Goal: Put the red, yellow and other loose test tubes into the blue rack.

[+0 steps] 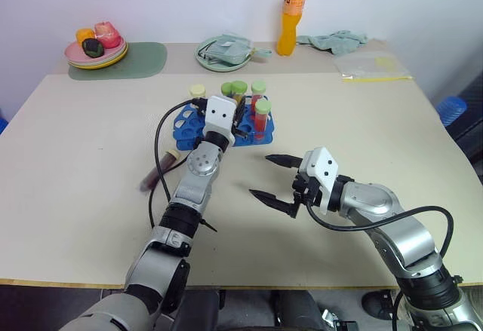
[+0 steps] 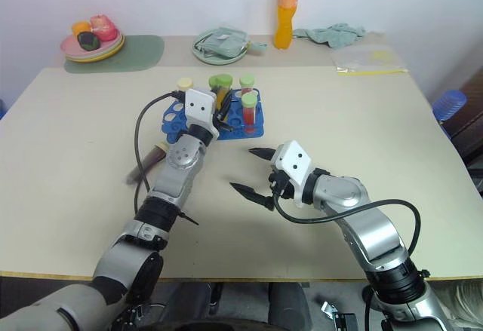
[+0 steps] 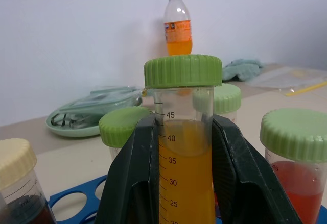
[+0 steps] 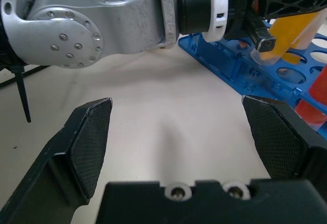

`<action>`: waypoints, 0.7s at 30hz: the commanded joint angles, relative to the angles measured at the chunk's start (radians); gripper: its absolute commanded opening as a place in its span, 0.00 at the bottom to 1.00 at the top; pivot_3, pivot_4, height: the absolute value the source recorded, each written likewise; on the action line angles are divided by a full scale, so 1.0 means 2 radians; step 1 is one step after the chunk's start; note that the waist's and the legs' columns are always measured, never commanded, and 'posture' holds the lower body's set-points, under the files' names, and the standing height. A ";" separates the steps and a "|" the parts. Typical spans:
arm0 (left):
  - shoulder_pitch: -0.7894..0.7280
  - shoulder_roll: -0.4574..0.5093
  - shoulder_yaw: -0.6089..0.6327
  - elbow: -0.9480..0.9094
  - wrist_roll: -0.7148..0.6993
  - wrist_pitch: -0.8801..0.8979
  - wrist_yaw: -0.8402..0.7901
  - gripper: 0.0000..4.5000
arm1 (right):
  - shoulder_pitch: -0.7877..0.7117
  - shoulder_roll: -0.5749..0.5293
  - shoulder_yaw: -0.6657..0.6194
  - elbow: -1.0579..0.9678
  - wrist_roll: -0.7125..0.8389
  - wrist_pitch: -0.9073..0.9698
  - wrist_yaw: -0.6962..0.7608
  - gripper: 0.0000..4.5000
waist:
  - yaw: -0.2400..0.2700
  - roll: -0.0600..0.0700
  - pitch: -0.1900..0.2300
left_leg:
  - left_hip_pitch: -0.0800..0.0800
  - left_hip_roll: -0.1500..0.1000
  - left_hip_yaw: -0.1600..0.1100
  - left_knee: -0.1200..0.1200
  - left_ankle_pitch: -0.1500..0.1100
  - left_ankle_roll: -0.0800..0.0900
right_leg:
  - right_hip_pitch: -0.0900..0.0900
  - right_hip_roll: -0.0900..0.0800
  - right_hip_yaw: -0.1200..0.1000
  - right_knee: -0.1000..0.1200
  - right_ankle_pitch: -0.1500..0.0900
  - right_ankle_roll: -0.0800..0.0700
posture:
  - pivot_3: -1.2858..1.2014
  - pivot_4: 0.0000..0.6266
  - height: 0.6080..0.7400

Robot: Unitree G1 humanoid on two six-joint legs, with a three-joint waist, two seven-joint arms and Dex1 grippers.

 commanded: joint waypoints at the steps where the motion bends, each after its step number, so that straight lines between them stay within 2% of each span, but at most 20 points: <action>1: -0.011 -0.003 0.004 0.005 0.014 -0.025 0.004 0.17 | 0.000 0.000 -0.009 -0.024 0.003 0.001 -0.002 1.00 | 0.000 0.000 0.000 | 0.000 0.000 0.000 0.000 0.000 0.000 | 0.000 0.000 0.000 0.000 0.000 0.000 | 0.52 0.24 1.00; 5: -0.003 -0.005 0.011 0.014 0.011 -0.042 0.001 0.17 | -0.001 0.000 -0.010 -0.024 0.003 0.001 -0.002 1.00 | 0.000 0.000 0.000 | 0.000 0.000 0.000 0.000 0.000 0.000 | 0.000 0.000 0.000 0.000 0.000 0.000 | 0.52 0.24 1.00; 7: 0.001 -0.005 0.016 0.015 0.005 -0.046 -0.003 0.41 | -0.001 0.000 -0.010 -0.024 0.002 0.001 -0.002 1.00 | 0.000 0.000 0.000 | 0.000 0.000 0.000 0.000 0.000 0.000 | 0.000 0.000 0.000 0.000 0.000 0.000 | 0.52 0.24 1.00; 12: 0.025 -0.002 0.036 -0.040 -0.017 -0.041 -0.014 0.89 | -0.005 0.004 -0.008 -0.021 0.002 0.000 -0.004 1.00 | -0.005 0.000 0.000 | 0.000 0.000 0.000 0.000 0.000 0.000 | 0.000 0.000 0.000 0.000 0.000 0.000 | 0.52 0.24 1.00; 16: 0.057 0.013 0.053 -0.123 -0.049 -0.008 -0.040 0.89 | -0.007 0.005 -0.009 -0.019 0.002 -0.001 -0.004 1.00 | -0.010 0.000 0.000 | 0.000 0.000 -0.001 0.000 0.000 0.000 | 0.000 0.000 0.000 0.000 0.000 0.000 | 0.52 0.24 1.00; 21: 0.082 0.037 0.063 -0.190 -0.056 0.034 -0.053 0.89 | -0.007 0.008 -0.006 -0.016 0.003 -0.004 -0.003 1.00 | -0.009 0.000 0.000 | 0.000 0.000 -0.002 0.000 0.000 0.000 | 0.000 0.000 0.000 0.000 0.000 0.000 | 0.52 0.24 1.00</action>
